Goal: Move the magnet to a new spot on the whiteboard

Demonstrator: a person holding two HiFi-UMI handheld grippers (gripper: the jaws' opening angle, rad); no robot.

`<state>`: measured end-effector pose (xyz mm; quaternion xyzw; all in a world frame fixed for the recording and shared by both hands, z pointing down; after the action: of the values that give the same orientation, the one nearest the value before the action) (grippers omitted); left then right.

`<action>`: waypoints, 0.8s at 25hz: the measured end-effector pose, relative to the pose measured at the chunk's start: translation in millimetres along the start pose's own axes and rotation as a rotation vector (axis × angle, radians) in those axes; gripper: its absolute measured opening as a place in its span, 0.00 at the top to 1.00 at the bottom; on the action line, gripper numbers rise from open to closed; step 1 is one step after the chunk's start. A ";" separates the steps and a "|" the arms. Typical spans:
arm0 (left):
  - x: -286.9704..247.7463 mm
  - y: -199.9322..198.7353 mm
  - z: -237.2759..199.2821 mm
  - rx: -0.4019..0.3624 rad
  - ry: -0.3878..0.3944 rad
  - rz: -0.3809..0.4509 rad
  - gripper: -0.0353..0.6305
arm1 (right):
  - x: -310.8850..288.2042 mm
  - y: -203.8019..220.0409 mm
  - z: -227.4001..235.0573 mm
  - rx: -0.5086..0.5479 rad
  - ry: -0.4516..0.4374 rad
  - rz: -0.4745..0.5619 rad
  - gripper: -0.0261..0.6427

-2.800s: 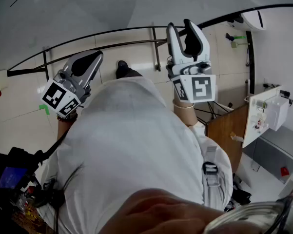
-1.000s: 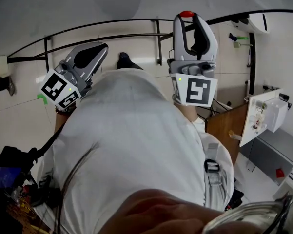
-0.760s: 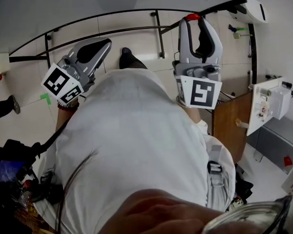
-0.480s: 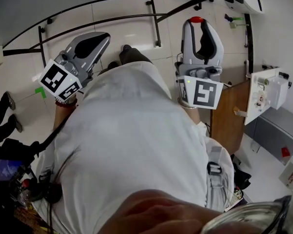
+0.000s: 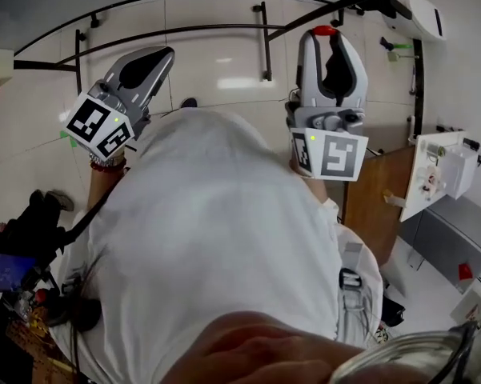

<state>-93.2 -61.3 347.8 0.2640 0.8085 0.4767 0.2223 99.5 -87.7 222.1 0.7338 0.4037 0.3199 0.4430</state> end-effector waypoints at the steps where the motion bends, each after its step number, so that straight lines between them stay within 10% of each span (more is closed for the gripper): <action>1: -0.9 1.2 2.0 0.000 -0.009 -0.010 0.94 | 3.2 4.0 1.6 -0.015 -0.005 -0.009 0.78; 20: 34.3 98.6 90.9 0.172 -0.220 -0.008 0.94 | 126.3 35.5 14.8 -0.137 -0.111 -0.033 0.78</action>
<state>-42.5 60.0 391.0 0.3298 0.8180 0.3729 0.2881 182.0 7.1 262.4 0.7117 0.3677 0.2983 0.5190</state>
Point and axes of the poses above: the fingertips, and each gripper's own axes: x backward along the fingers, z to its right, y out of its underside, the point moved 1 cm from there along x, backward along the fingers, and after that the axes turned 10 degrees about x, right-handed, at the moved point
